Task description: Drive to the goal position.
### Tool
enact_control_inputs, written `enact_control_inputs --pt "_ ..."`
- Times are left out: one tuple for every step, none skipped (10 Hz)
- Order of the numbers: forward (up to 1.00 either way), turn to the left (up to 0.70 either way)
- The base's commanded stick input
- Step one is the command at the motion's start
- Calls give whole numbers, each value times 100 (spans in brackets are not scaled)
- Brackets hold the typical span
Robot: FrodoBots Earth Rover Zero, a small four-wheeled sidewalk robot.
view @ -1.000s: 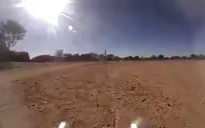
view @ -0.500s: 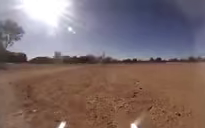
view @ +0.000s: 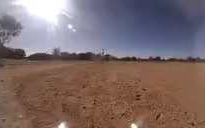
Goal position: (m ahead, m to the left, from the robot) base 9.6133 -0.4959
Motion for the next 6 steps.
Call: enact_control_inputs --pt "50 0" --pt "50 0" --pt "50 0" --pt "50 0" --pt "50 0" --pt "50 0"
